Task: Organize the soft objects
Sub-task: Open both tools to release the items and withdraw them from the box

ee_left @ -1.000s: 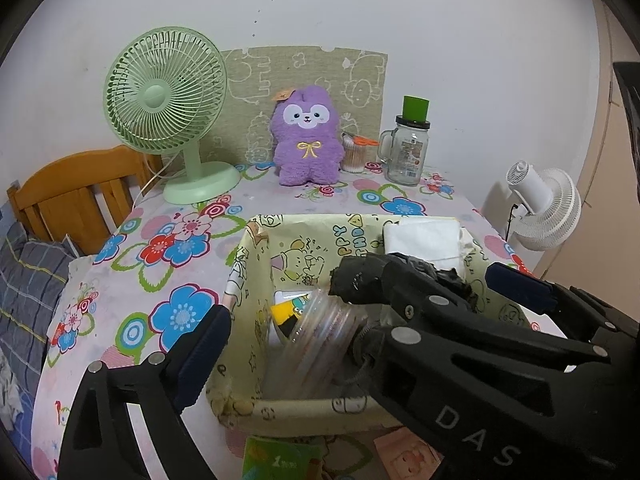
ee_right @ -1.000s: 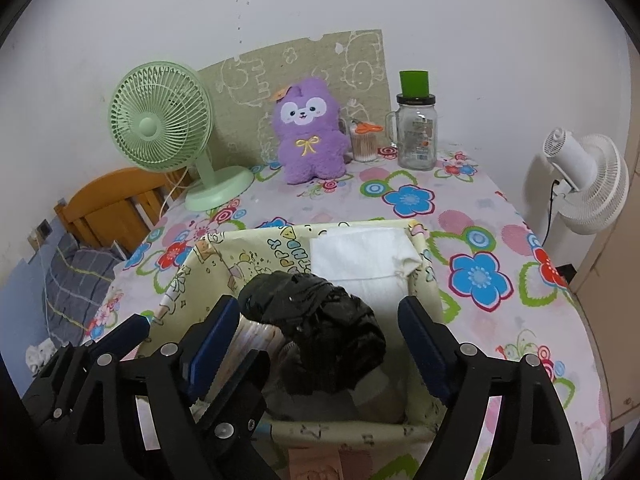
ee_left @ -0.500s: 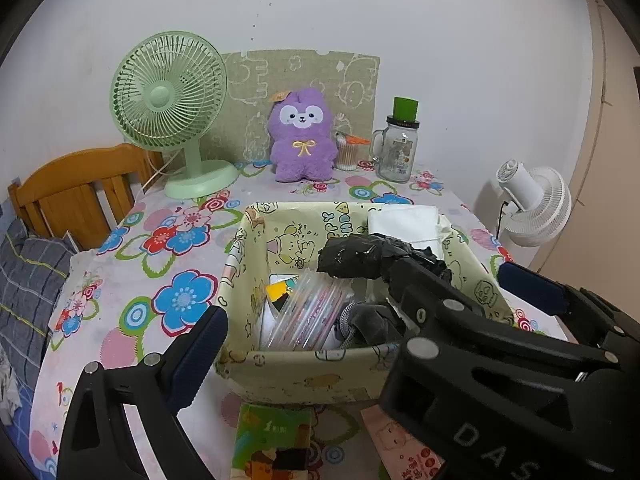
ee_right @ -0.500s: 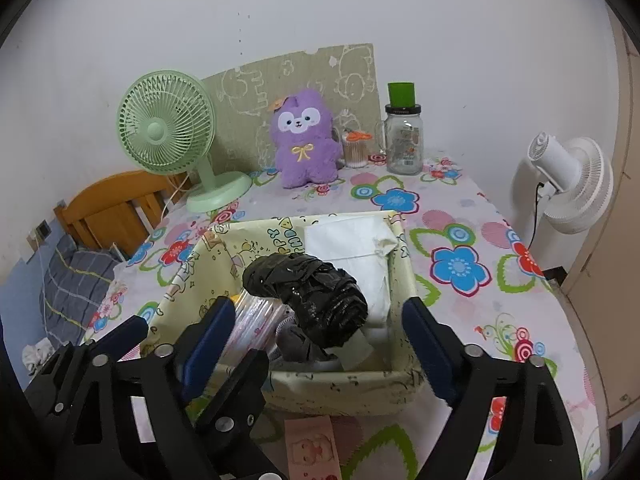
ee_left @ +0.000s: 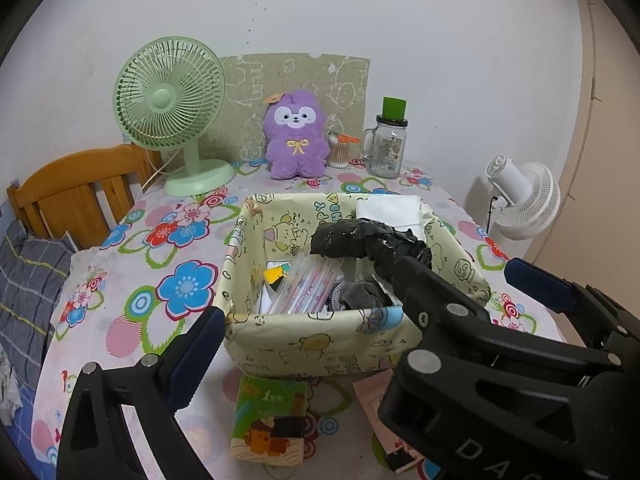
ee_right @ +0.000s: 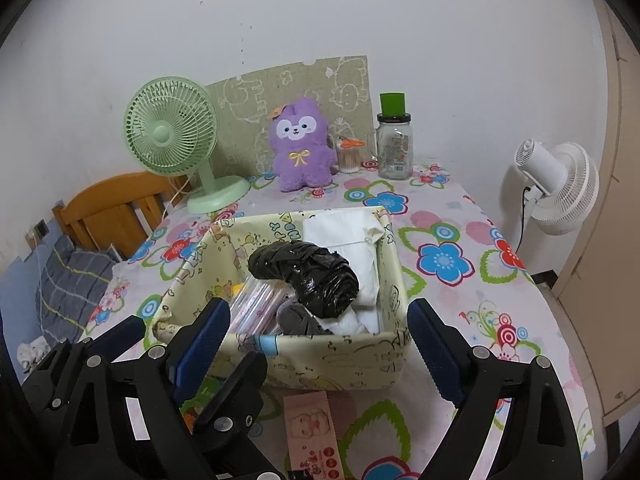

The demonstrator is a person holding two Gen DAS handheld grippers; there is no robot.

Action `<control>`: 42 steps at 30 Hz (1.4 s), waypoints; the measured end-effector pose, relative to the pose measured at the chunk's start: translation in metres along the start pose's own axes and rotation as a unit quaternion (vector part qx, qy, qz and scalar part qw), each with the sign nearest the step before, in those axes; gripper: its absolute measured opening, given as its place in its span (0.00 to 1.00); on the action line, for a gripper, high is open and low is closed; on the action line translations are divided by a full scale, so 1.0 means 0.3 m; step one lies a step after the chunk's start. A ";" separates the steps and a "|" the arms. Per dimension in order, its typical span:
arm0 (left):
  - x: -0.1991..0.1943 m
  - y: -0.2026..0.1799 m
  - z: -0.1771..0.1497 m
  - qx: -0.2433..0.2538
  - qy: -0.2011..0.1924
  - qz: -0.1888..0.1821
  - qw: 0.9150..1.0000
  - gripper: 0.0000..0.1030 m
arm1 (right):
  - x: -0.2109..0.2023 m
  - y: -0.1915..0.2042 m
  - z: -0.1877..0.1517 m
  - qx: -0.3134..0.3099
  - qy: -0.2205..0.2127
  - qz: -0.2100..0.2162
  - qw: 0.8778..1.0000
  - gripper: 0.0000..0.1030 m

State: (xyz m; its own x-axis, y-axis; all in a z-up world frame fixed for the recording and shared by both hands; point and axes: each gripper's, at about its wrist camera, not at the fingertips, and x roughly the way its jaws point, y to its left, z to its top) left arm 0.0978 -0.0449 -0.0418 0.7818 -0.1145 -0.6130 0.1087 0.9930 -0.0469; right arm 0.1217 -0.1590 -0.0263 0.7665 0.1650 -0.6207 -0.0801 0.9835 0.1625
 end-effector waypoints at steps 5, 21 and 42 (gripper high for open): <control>-0.030 -0.005 -0.015 0.003 -0.008 0.001 1.000 0.97 | -0.031 0.005 -0.013 -0.001 -0.006 -0.003 1.000 0.90; -0.092 -0.006 -0.072 0.009 -0.020 0.006 1.000 0.97 | -0.098 0.027 -0.075 -0.008 -0.013 -0.003 1.000 0.91; -0.070 0.027 -0.152 -0.001 -0.007 0.011 1.000 0.94 | -0.082 0.036 -0.152 -0.029 0.006 -0.007 1.000 0.91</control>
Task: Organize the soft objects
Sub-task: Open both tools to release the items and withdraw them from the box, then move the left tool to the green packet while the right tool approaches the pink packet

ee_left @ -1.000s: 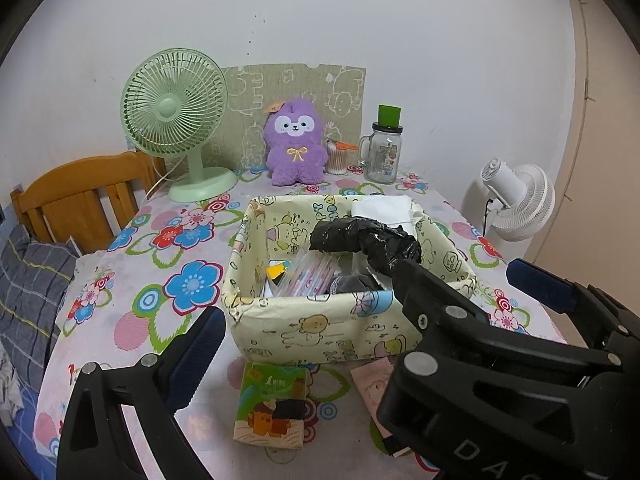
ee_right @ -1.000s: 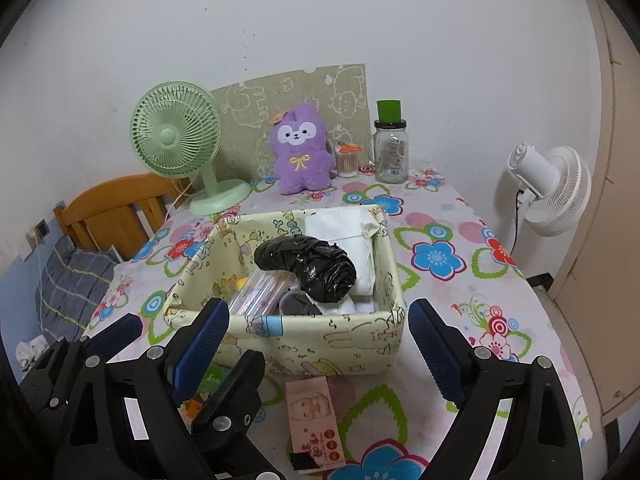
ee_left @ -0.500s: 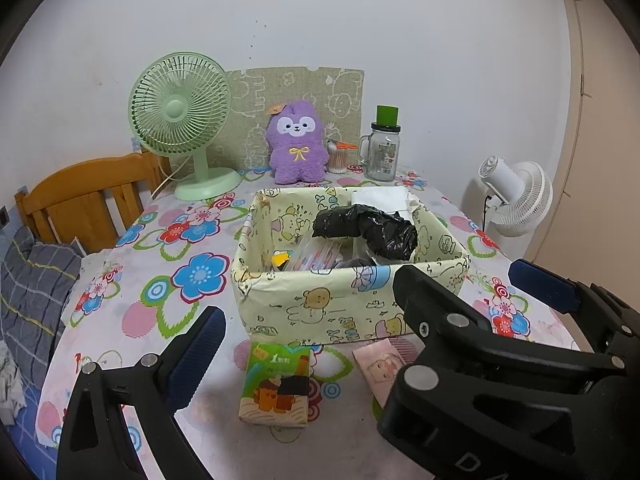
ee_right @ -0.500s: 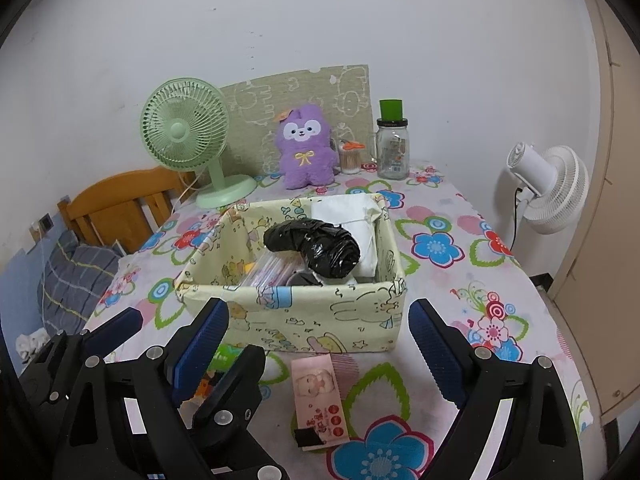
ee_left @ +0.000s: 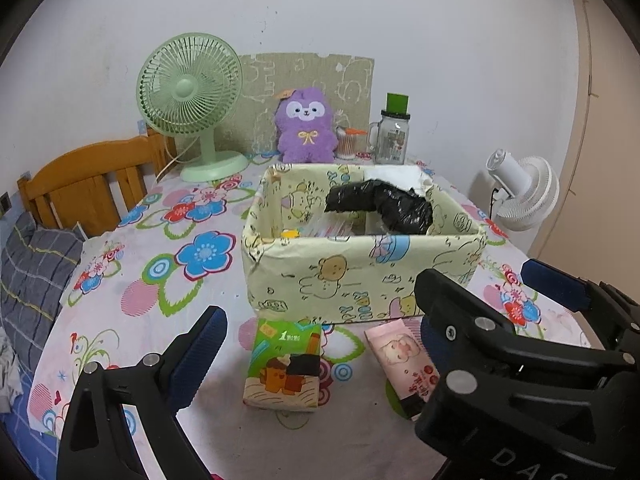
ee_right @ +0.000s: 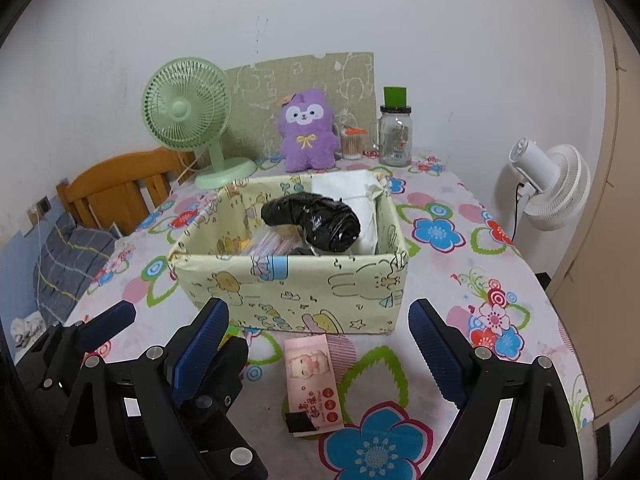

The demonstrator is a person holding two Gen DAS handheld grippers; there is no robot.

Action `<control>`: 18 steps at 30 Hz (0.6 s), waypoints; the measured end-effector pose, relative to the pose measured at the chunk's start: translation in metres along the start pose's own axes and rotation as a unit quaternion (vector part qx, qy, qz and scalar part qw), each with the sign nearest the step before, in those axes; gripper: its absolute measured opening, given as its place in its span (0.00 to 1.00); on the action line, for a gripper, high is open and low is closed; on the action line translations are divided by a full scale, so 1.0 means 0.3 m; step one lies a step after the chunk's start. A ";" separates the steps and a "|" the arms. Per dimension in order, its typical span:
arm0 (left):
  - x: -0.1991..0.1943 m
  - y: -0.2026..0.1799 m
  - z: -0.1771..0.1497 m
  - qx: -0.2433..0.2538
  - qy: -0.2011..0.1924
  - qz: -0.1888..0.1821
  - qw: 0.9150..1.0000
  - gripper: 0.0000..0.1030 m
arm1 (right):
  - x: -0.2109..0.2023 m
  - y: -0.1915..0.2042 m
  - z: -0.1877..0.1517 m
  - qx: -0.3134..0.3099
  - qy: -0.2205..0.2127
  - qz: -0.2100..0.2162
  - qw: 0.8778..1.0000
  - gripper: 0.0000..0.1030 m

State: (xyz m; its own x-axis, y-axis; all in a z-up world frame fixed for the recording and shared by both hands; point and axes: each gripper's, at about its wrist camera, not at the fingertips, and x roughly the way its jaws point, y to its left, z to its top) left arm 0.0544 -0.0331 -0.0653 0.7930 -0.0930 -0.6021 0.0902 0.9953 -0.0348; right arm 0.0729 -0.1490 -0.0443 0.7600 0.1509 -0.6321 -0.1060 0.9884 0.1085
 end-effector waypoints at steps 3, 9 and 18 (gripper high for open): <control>0.019 0.003 -0.009 0.004 0.007 0.002 1.000 0.94 | 0.021 0.001 -0.011 -0.001 0.009 0.000 1.000 0.91; 0.053 0.011 -0.024 0.006 0.020 -0.001 1.000 0.92 | 0.065 0.000 -0.029 0.000 0.026 0.001 1.000 0.91; 0.113 0.024 -0.048 0.008 0.040 -0.009 0.999 0.91 | 0.128 0.002 -0.052 -0.003 0.048 0.005 0.999 0.91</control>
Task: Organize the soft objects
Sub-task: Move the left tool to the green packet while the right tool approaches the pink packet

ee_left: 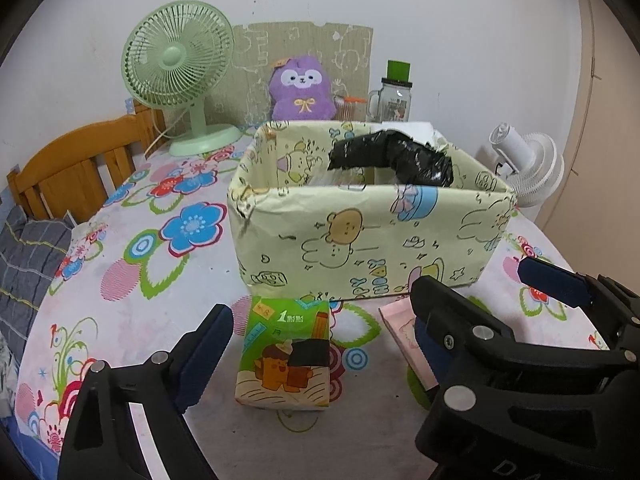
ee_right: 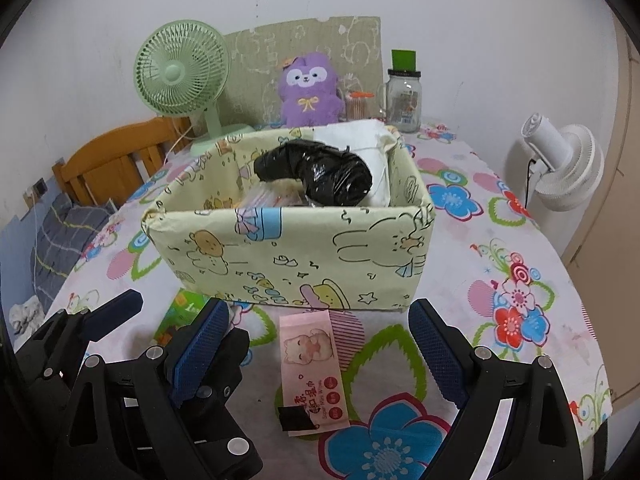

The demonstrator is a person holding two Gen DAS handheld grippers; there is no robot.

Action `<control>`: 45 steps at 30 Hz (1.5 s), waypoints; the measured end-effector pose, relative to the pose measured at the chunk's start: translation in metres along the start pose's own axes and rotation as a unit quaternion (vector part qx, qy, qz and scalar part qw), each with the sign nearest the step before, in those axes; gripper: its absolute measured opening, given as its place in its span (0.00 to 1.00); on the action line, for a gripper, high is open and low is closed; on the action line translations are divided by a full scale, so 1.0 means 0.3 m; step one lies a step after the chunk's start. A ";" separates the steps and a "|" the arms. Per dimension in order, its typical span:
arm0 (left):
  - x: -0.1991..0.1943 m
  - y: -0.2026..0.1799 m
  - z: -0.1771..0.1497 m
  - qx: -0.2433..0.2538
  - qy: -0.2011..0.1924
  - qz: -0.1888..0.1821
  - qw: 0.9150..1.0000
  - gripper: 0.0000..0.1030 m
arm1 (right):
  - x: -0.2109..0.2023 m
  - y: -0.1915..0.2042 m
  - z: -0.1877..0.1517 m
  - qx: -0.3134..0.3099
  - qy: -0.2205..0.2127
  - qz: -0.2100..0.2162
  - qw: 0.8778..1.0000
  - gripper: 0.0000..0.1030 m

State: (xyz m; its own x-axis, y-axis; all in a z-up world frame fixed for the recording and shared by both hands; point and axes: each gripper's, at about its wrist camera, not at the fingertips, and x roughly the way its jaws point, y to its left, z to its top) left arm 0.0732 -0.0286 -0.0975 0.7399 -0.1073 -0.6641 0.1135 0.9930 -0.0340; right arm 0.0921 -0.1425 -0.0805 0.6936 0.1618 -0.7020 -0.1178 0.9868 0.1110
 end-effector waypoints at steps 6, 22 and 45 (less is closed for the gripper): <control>0.034 0.005 -0.016 0.004 0.015 0.002 1.000 0.88 | 0.040 0.001 -0.014 -0.001 0.017 0.001 1.000 0.91; 0.115 0.038 -0.041 0.003 0.046 0.015 0.999 0.81 | 0.133 -0.011 -0.032 0.005 0.051 -0.004 0.999 0.91; 0.128 0.044 -0.056 0.002 0.058 0.006 0.998 0.52 | 0.187 0.020 -0.030 0.001 0.068 -0.004 0.998 0.91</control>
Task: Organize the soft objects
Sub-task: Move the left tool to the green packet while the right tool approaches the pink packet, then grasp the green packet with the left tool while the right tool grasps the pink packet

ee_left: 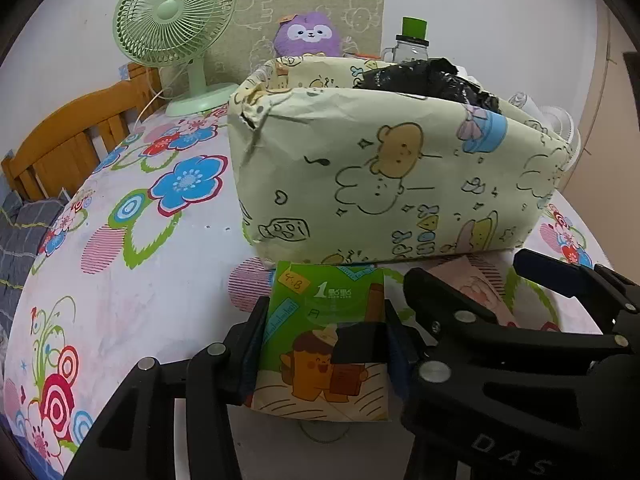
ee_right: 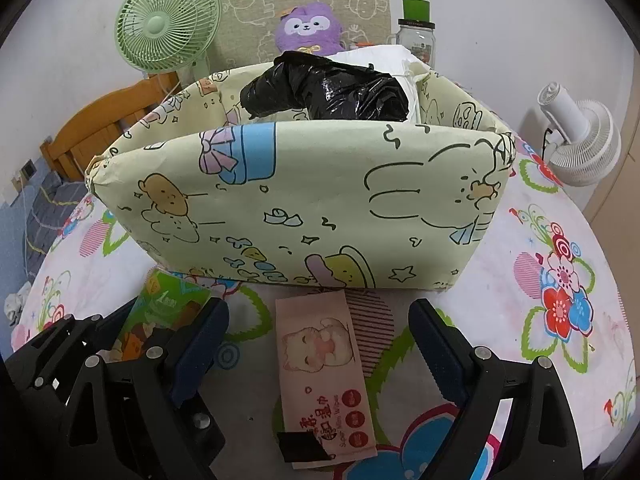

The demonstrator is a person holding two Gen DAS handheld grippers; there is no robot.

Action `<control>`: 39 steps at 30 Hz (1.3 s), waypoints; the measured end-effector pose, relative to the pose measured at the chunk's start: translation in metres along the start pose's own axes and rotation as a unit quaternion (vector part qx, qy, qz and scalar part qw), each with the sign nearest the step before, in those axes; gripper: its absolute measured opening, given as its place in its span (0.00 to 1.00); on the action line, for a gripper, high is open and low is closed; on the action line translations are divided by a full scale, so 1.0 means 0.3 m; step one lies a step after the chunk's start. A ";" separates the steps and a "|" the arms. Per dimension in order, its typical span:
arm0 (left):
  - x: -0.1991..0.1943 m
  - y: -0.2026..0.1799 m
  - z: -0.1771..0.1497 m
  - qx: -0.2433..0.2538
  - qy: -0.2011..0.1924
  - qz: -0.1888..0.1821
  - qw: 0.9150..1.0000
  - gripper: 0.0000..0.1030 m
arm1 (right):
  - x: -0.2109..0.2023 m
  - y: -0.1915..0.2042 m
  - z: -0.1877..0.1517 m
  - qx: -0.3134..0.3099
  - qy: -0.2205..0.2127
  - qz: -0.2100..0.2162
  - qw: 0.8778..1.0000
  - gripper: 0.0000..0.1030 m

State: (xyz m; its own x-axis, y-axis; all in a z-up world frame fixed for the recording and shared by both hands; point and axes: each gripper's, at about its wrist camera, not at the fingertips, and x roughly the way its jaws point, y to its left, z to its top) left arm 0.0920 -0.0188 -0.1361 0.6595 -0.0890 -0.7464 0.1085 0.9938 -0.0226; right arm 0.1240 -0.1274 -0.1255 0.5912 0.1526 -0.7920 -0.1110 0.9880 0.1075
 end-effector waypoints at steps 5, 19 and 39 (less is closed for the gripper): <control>-0.012 -0.010 -0.012 0.007 0.000 0.003 1.000 0.52 | -0.005 -0.004 -0.013 0.000 0.002 -0.001 1.000 0.90; -0.039 -0.040 -0.037 0.025 0.011 0.004 1.000 0.51 | -0.002 -0.014 -0.041 -0.006 0.021 0.005 1.000 0.73; -0.030 -0.072 -0.025 0.045 0.006 -0.005 0.999 0.51 | -0.013 -0.015 -0.042 -0.009 0.017 0.027 0.999 0.41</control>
State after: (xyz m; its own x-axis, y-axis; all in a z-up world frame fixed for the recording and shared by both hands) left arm 0.0780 -0.0391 -0.1338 0.6493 -0.0968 -0.7543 0.1811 0.9830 0.0297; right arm 0.1121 -0.1327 -0.1306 0.5567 0.2054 -0.8049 -0.1570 0.9775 0.1409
